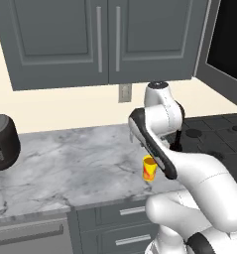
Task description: Place the microwavable item in the microwave. Then, close the microwave door and press the start button.
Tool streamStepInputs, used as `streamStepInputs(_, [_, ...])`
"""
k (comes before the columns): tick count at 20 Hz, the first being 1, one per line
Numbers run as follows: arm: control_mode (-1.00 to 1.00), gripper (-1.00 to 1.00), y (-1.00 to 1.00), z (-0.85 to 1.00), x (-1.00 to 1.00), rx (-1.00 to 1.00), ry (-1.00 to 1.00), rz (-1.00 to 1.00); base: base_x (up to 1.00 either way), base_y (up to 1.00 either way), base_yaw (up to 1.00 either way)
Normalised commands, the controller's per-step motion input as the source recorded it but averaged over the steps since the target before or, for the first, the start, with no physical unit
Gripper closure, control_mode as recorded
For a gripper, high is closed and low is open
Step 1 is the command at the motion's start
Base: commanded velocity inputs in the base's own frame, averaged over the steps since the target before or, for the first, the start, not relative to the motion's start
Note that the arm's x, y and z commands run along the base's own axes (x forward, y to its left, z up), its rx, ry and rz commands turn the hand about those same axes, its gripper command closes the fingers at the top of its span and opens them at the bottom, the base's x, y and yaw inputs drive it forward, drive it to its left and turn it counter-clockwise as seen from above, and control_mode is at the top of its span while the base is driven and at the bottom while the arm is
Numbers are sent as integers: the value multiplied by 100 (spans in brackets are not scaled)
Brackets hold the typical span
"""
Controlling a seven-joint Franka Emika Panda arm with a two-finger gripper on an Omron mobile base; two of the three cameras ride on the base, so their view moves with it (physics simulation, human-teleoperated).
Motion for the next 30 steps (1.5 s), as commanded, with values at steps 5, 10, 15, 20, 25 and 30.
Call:
streamStepInputs(5, [-100,-100,6,-67,0,-11,6,5,0,0,0])
streamStepInputs(10, [-100,-100,12,-47,0,-7,3,6,0,0,0])
streamStepInputs(15, [-100,-100,16,-39,0,-6,9,3,0,0,0])
streamStepInputs(20, [-100,-100,11,-20,0,-3,4,1,0,0,0])
streamStepInputs(25, [-100,-100,0,-12,1,0,0,0,0,0,0])
streamStepInputs(30, [-100,-100,0,-19,12,0,1,1,0,0,0])
